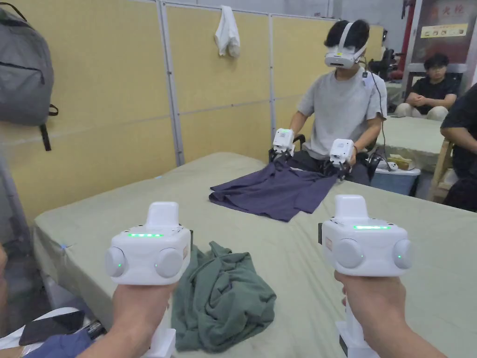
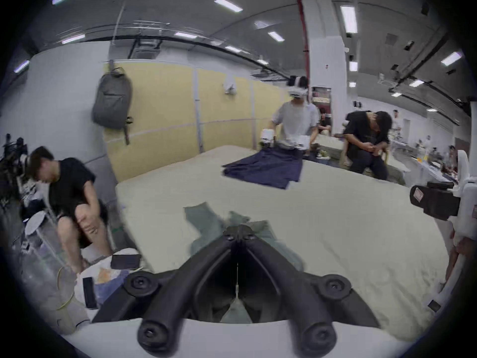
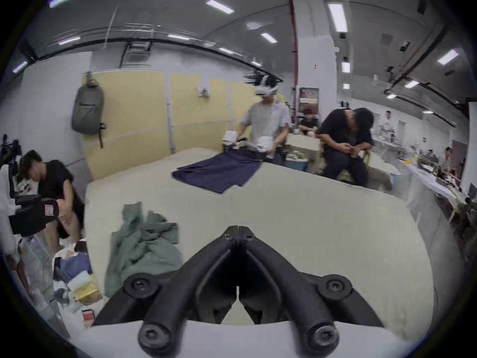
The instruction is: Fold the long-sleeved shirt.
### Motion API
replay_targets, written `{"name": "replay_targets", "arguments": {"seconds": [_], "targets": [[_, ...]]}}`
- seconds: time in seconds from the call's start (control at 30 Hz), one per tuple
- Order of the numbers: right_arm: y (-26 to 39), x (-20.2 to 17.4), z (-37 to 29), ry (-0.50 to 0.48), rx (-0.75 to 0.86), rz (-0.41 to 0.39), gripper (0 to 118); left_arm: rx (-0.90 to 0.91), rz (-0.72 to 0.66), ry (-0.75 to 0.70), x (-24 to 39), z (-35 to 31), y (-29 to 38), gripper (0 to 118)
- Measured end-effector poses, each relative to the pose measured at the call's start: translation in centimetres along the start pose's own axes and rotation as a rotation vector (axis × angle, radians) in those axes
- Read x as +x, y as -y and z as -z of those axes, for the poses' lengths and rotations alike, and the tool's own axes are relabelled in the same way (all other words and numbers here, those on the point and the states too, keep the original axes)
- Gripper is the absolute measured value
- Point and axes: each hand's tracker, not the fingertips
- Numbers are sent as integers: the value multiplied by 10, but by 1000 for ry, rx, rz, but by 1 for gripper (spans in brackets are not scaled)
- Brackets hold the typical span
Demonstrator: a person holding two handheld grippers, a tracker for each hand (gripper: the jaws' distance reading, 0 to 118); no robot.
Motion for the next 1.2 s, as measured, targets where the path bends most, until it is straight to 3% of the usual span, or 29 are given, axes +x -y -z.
{"name": "replay_targets", "arguments": {"seconds": [0.1, 0.13, 0.17, 0.2, 0.33, 0.4, 0.57, 0.7, 0.8, 0.83, 0.9, 0.97, 1.03, 1.13, 1.17, 1.2], "targets": [[4, -24, 22, -55, -20, -28, 8, 1, 60, -120, -19, 8, 6, 14], [5, -30, 27, -63, -26, -39, 8, 5, 49, -124, -26, 13, 7, 31], [6, -35, 31, -71, -30, -44, 8, -3, 32, -92, -34, 20, 6, 87], [8, -40, 30, -93, -32, -50, 8, -57, -28, -42, -42, 31, 7, 118], [13, -45, 41, -111, -47, -49, 8, -106, -58, -3, -39, 48, 33, 118], [17, -41, 47, -103, -60, -52, 8, -130, -61, -4, -34, 65, 16, 118], [31, -19, 67, -55, -102, -35, 8, -277, -116, 105, -12, 135, 37, 118], [44, -2, 84, -21, -134, -44, 8, -310, -81, 94, 17, 171, 59, 118], [61, 18, 106, 7, -181, -45, 8, -428, -58, 79, 18, 231, 86, 118], [67, 22, 113, 13, -198, -40, 8, -582, -118, 90, 20, 244, 101, 118], [79, 25, 124, 34, -241, -24, 8, -652, -162, 81, 24, 256, 123, 118], [93, 25, 136, 26, -284, 9, 8, -518, -108, 47, 31, 248, 130, 118], [103, 17, 142, 12, -300, 9, 8, -576, -83, 46, 36, 251, 125, 118], [118, 2, 159, -11, -333, -26, 8, -516, -86, 66, 28, 246, 116, 116], [120, -3, 162, -25, -340, -27, 8, -439, -69, 79, 28, 240, 114, 83], [122, -9, 161, -49, -341, -19, 8, -416, -51, 67, 28, 236, 107, 29]]}}
